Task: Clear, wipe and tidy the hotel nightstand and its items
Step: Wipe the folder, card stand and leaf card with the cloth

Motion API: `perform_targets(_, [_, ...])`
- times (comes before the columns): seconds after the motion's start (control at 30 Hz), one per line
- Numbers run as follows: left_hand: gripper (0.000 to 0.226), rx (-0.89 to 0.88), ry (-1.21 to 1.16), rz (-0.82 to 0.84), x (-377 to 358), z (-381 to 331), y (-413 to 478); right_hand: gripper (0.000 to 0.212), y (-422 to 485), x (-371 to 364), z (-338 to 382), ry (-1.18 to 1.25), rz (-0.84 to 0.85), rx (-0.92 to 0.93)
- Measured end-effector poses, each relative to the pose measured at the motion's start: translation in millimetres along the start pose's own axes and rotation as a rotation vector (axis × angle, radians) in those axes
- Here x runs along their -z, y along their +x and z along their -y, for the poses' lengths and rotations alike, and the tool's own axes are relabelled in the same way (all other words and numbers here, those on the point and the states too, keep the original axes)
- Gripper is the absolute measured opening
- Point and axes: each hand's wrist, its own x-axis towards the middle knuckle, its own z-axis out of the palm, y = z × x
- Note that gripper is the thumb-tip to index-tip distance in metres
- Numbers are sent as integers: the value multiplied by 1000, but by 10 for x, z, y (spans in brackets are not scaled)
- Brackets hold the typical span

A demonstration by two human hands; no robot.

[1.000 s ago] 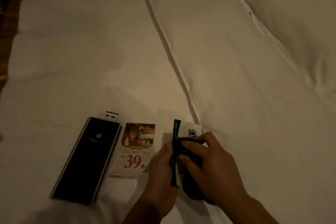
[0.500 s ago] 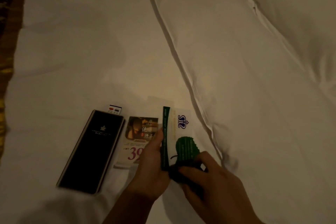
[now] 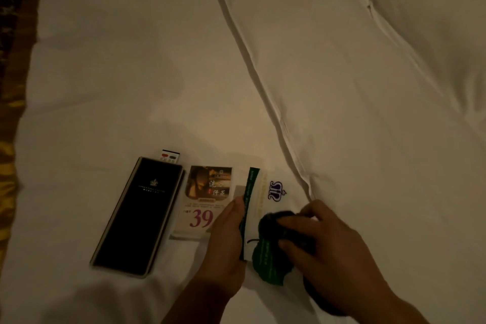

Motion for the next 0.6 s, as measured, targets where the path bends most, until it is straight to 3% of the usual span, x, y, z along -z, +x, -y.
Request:
perform_targets(0.13, [39, 10, 2, 34, -28, 49, -31, 33, -30, 67, 30, -82, -69, -22])
perform_targets(0.3, [40, 159, -105, 64, 32, 49, -24, 32, 39, -108, 333, -228, 108, 210])
perform_targets(0.5, [47, 161, -19, 108, 64, 34, -21, 28, 516, 22, 228, -252, -228, 58])
perform_targets(0.6, [38, 63, 32, 78, 69, 85, -7, 26, 551, 24, 199, -250, -250, 35])
